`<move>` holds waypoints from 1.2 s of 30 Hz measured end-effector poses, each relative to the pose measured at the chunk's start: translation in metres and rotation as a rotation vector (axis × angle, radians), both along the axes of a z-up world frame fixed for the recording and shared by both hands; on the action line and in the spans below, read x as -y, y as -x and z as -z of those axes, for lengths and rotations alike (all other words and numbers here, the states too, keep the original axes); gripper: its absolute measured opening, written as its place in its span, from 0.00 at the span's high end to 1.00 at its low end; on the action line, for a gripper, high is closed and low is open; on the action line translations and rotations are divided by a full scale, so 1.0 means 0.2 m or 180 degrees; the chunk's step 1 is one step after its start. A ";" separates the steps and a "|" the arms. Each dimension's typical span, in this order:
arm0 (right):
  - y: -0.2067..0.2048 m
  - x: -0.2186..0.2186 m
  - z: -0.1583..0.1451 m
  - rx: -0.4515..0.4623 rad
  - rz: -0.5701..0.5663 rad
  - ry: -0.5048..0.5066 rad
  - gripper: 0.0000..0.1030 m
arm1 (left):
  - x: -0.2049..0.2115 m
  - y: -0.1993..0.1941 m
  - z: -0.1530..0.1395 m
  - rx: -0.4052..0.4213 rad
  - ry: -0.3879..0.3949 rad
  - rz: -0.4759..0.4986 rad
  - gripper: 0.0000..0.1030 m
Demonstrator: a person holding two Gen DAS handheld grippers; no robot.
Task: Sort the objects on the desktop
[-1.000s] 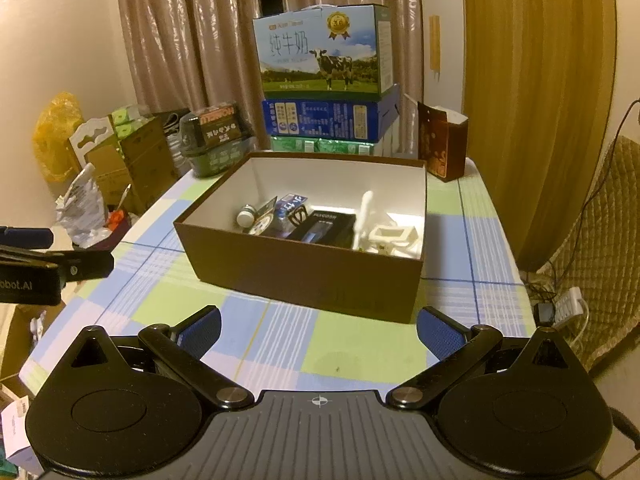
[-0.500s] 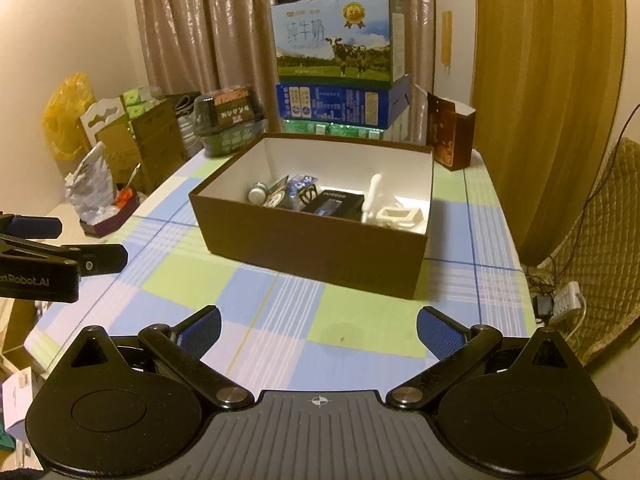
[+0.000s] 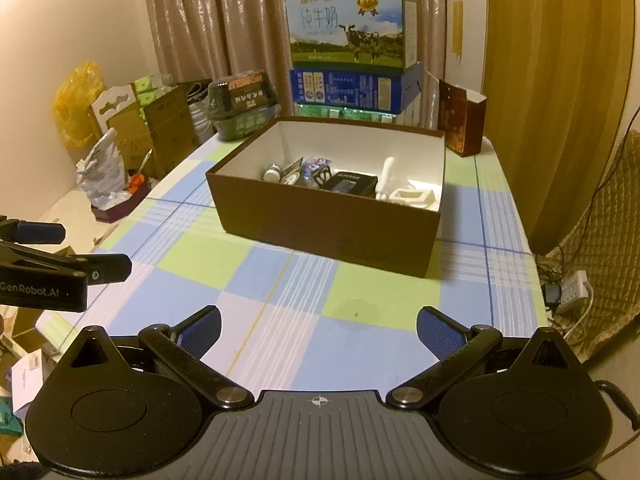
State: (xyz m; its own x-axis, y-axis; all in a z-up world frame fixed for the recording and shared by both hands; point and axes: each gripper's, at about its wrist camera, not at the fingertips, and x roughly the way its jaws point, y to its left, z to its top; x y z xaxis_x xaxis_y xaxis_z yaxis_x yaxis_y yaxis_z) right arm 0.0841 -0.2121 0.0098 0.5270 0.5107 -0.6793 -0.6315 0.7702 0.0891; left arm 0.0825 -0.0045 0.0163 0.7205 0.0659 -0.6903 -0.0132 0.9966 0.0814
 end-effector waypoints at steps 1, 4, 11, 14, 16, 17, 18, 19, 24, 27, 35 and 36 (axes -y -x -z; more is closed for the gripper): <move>0.00 0.00 0.00 -0.0010 -0.0002 0.0003 0.02 | 0.00 0.01 0.00 -0.0004 -0.0003 -0.0009 0.01; 0.01 0.01 0.01 -0.0042 -0.0016 0.0006 0.02 | 0.00 0.02 0.00 -0.0025 -0.0006 -0.0026 0.01; 0.03 0.02 0.04 -0.0122 -0.0021 0.0032 0.02 | 0.00 0.05 0.03 -0.0097 -0.0017 -0.0038 0.01; 0.03 0.03 0.05 -0.0156 -0.0004 0.0051 0.02 | 0.01 0.05 0.04 -0.0130 -0.0016 -0.0033 0.01; 0.03 0.04 0.06 -0.0185 0.0016 0.0065 0.02 | 0.02 0.05 0.06 -0.0153 -0.0008 -0.0027 0.01; 0.03 0.05 0.07 -0.0199 0.0028 0.0072 0.02 | 0.02 0.05 0.06 -0.0166 -0.0006 -0.0025 0.01; 0.03 0.05 0.07 -0.0209 0.0038 0.0076 0.02 | 0.02 0.05 0.07 -0.0177 -0.0001 -0.0023 0.01; 0.03 0.05 0.07 -0.0216 0.0044 0.0081 0.02 | 0.03 0.05 0.07 -0.0188 0.0002 -0.0019 0.01; 0.02 0.05 0.08 -0.0231 0.0052 0.0117 0.02 | 0.04 0.04 0.09 -0.0210 0.0017 -0.0013 0.01; 0.01 0.05 0.09 -0.0236 0.0055 0.0119 0.02 | 0.04 0.04 0.10 -0.0215 0.0030 -0.0021 0.01; -0.02 0.03 0.08 -0.0223 0.0022 0.0103 0.02 | 0.04 0.01 0.10 -0.0188 -0.0016 -0.0027 0.01; -0.02 0.02 0.08 -0.0218 0.0017 0.0101 0.02 | 0.04 0.01 0.09 -0.0184 -0.0021 -0.0029 0.01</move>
